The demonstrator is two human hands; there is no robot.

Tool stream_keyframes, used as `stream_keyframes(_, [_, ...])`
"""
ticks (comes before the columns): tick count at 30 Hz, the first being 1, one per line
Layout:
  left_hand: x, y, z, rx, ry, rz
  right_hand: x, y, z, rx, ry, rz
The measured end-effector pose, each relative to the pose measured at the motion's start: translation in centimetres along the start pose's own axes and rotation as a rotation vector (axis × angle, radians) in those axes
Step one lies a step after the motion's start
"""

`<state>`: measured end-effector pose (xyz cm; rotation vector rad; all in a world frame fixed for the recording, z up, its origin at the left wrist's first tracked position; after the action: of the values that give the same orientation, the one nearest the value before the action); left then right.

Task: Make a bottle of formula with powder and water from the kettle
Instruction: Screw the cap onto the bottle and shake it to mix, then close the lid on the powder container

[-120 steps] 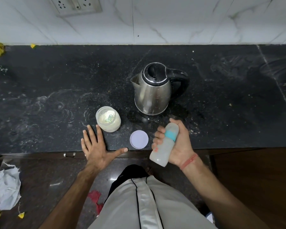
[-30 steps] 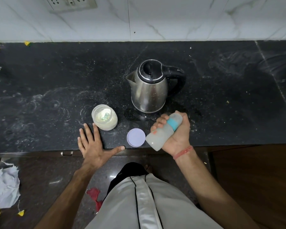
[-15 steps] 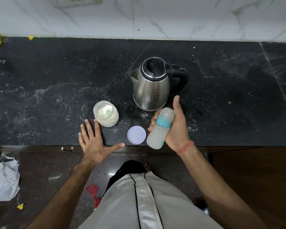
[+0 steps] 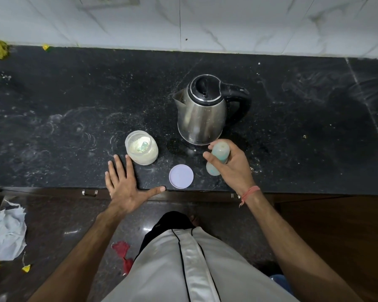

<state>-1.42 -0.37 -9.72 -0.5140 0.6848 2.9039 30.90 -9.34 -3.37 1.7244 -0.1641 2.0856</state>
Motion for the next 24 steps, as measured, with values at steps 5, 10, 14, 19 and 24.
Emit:
stream_keyframes(5, [-1.0,0.9,1.6,-0.104,0.168,-0.014,0.0,1.0,-0.5,-0.013,0.044,0.007])
stream_keyframes(10, [-2.7,1.0,3.9,-0.300,0.434,-0.058,0.2,1.3,-0.2,-0.035,0.076,0.020])
stream_keyframes(14, [-3.8,-0.4,4.5,-0.324,0.553,-0.135,1.1,1.8,0.1,0.006,0.144,0.034])
stream_keyframes(19, [-4.3,-2.1,5.4,-0.405,0.624,-0.151,7.3,4.7,-0.5,-0.272,0.489,0.554])
stream_keyframes(24, [-4.5,-1.8,5.3,-0.399,0.623,-0.212,5.5,5.0,-7.1,0.186,0.726,0.499])
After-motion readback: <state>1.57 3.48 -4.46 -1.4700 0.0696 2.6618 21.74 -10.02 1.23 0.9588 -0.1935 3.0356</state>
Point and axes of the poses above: each hand's wrist, its own y-axis away from the middle knuckle, its own z-axis out of the back of the hand, x = y × z, the point moved 5 cm from there along -y, towards the middle knuckle, and after that the axes turned 3 degrees about x, right-handed, at the moved point
